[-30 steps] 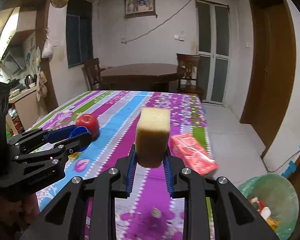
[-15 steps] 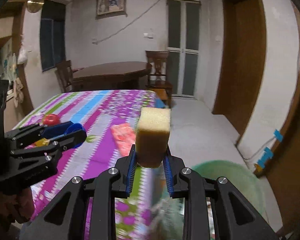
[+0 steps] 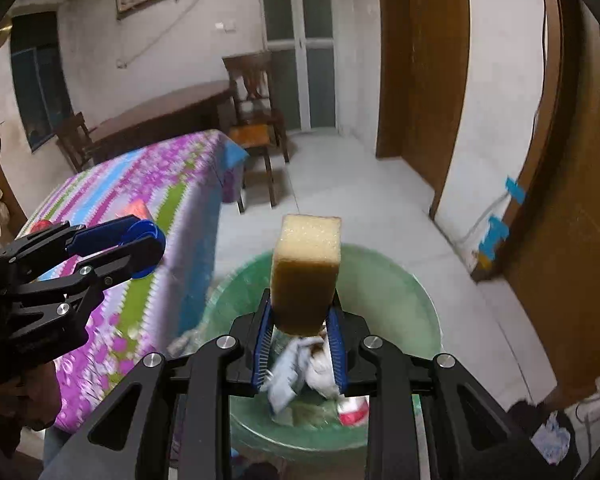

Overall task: Collect trash
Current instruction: 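Carry the blue cap and sponge block in both tools over the bin, then open both tools to drop the cap and sponge block into the bin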

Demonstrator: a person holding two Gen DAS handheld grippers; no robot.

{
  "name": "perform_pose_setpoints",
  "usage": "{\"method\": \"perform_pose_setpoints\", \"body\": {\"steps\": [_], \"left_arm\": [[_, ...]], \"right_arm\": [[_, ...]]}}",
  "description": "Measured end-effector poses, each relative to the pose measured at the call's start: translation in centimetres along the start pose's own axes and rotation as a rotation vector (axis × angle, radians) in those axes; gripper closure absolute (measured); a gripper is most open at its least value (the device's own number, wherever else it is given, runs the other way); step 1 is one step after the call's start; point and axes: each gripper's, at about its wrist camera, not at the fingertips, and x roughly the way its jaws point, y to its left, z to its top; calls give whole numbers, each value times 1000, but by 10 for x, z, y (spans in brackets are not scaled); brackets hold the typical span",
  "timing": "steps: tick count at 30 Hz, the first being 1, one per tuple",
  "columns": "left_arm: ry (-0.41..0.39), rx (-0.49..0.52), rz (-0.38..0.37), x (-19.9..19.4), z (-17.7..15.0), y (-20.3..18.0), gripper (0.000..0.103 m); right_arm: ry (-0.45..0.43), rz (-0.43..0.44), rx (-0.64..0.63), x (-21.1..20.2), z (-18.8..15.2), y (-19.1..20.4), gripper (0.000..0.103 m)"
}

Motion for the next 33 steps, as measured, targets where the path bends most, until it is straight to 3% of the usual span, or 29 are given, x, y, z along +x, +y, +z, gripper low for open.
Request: {"method": "perform_pose_setpoints", "body": {"steps": [8, 19, 21, 23, 24, 25, 29, 33], "left_arm": [[116, 9, -27, 54, -6, -11, 64], [161, 1, -9, 77, -13, -12, 64], [162, 0, -2, 76, -12, -12, 64], [173, -7, -2, 79, -11, -10, 49], [165, -7, 7, 78, -11, -10, 32], [157, -8, 15, 76, -11, -9, 25], [138, -8, 27, 62, -9, -5, 17], [66, -10, 57, 29, -8, 1, 6]], "right_arm": [[137, 16, 49, 48, -19, -37, 76], [157, 12, 59, 73, -25, -30, 76], [160, 17, 57, 72, -25, -31, 66], [148, 16, 63, 71, -24, -30, 54], [141, 16, 68, 68, -23, -30, 51], [131, 16, 73, 66, -23, -31, 50], [82, 6, 84, 47, -22, -31, 44], [-57, -34, 59, -4, -25, -16, 25]]}}
